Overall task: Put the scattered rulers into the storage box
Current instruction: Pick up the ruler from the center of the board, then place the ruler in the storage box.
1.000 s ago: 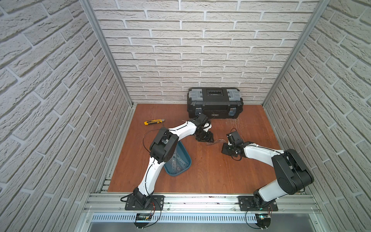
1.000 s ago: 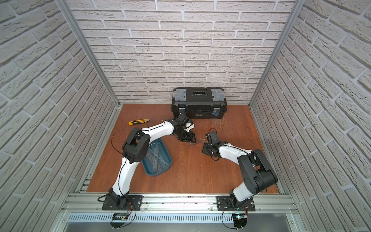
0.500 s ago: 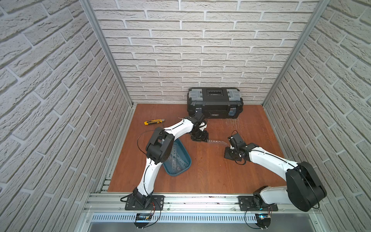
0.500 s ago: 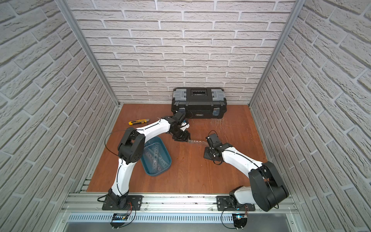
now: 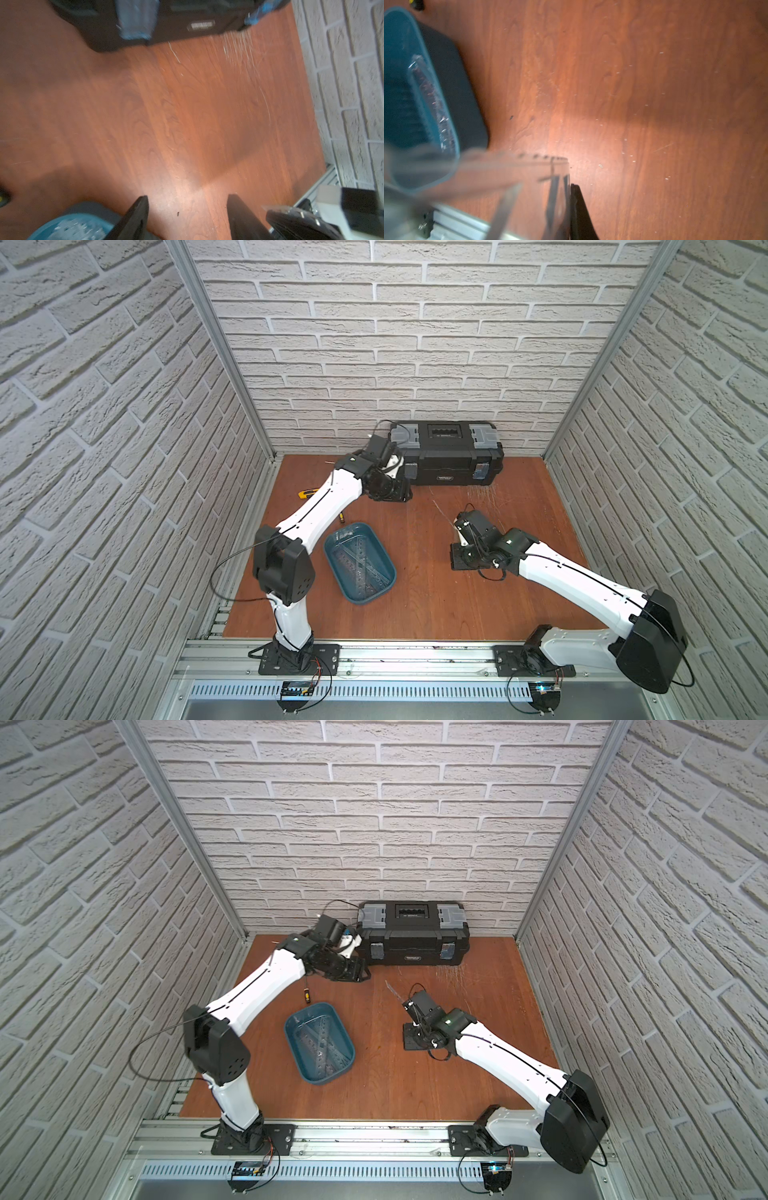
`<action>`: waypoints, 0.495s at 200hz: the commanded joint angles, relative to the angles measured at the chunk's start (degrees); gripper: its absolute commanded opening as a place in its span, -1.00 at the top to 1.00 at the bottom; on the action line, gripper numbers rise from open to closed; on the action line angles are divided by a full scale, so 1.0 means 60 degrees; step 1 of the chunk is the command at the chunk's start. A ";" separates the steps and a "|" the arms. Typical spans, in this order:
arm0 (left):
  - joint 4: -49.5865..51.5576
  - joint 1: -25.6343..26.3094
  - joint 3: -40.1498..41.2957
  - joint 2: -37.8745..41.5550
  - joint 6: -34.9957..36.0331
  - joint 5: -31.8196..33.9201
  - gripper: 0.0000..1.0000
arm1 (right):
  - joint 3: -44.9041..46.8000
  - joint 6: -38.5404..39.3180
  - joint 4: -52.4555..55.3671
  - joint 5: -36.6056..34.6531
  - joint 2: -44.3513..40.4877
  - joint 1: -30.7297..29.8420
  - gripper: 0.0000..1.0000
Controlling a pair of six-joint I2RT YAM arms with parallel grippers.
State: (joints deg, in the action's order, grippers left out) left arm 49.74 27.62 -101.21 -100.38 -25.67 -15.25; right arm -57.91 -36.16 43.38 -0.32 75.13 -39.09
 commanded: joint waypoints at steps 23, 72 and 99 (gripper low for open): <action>0.0752 -0.1504 0.1268 0.2308 0.0159 0.0493 -0.35 | -0.2648 0.0825 0.0958 0.2019 0.2090 -0.1306 0.95; 0.0851 -0.2670 0.2913 0.4082 0.0191 0.0107 -0.35 | -0.5424 0.1327 0.1586 0.4089 0.4654 -0.1831 0.95; 0.0873 -0.3013 0.3451 0.4716 0.0177 -0.0116 -0.37 | -0.6552 0.1579 0.2072 0.4483 0.5818 -0.2064 0.95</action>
State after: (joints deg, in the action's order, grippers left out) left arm 54.65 11.11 -82.48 -75.83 -25.30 -13.87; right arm -92.64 -29.36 51.57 21.56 106.21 -50.39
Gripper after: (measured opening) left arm 0.682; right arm 0.079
